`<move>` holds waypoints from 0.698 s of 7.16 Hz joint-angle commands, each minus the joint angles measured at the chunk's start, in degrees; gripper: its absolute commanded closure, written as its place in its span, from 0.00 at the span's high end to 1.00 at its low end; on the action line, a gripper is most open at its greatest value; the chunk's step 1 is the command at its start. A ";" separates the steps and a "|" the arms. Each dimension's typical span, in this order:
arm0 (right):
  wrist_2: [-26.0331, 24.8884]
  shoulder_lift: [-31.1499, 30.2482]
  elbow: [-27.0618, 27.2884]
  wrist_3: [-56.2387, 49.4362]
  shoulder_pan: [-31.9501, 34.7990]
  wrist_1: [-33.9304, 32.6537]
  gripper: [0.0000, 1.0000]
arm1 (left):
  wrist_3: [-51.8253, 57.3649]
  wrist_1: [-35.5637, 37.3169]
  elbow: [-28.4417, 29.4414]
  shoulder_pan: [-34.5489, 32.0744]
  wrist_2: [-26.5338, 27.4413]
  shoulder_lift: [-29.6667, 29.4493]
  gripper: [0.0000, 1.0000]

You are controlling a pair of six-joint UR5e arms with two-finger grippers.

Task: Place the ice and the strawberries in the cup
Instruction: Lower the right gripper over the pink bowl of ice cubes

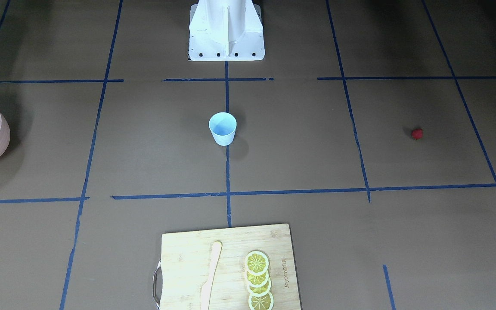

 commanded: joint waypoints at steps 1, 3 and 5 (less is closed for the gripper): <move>0.57 0.08 0.73 0.04 -0.42 0.72 0.99 | 0.16 -0.08 -1.35 -0.01 -0.16 1.44 1.00; 0.49 -0.27 0.91 9.90 -6.71 8.86 0.99 | -0.01 0.01 -2.49 -0.18 -0.25 1.62 1.00; -0.21 -0.10 0.65 21.45 -12.70 13.63 0.96 | -0.01 0.01 -2.68 -0.18 -0.16 2.06 1.00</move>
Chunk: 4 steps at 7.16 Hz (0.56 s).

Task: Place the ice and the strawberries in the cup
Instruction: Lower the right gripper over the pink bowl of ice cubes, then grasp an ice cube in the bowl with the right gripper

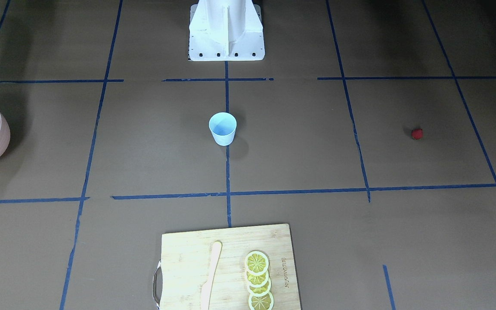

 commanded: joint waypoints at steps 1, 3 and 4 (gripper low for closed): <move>-1.01 0.08 -0.34 6.91 -4.16 2.95 0.93 | -0.02 0.01 -0.18 -0.02 0.06 0.27 1.00; -1.99 -0.09 -1.39 7.01 -4.87 2.86 0.84 | -0.02 0.01 -0.26 -0.02 0.06 0.27 1.00; -2.07 -0.18 -1.74 7.10 -5.22 2.52 0.84 | 0.07 0.01 -0.26 -0.02 -0.02 0.27 1.00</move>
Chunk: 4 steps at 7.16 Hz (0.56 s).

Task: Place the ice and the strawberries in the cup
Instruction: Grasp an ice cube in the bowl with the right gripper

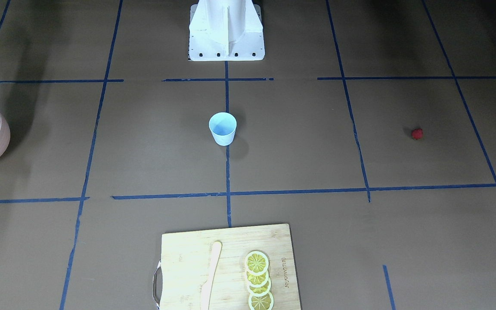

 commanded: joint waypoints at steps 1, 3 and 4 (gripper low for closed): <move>-0.22 -0.10 -1.93 0.29 -0.71 -0.08 0.84 | 0.07 0.03 -0.28 0.00 -0.07 0.00 1.00; -0.23 -0.01 -2.91 3.34 -0.71 0.09 0.85 | 0.16 0.02 -0.28 0.00 0.02 0.00 1.00; -0.22 -0.01 -2.91 5.89 -1.23 0.27 0.84 | 0.16 -0.06 -0.28 0.00 0.02 0.00 1.00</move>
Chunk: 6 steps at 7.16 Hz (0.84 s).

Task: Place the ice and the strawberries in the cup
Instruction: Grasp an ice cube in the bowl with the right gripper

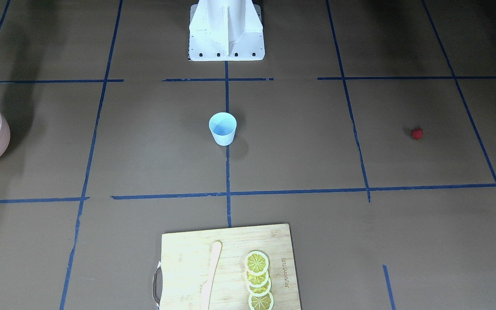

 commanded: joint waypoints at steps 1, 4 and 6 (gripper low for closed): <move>-0.07 0.01 -0.26 3.78 -1.20 0.16 0.84 | 0.03 0.04 -0.02 0.00 0.01 0.09 1.00; -0.95 0.54 -0.52 4.66 -2.00 0.07 0.82 | 0.29 -0.05 -0.02 0.00 0.10 0.70 1.00; -0.95 0.72 -0.96 4.76 -2.08 0.07 0.81 | 0.29 0.04 -0.10 0.00 0.10 0.70 1.00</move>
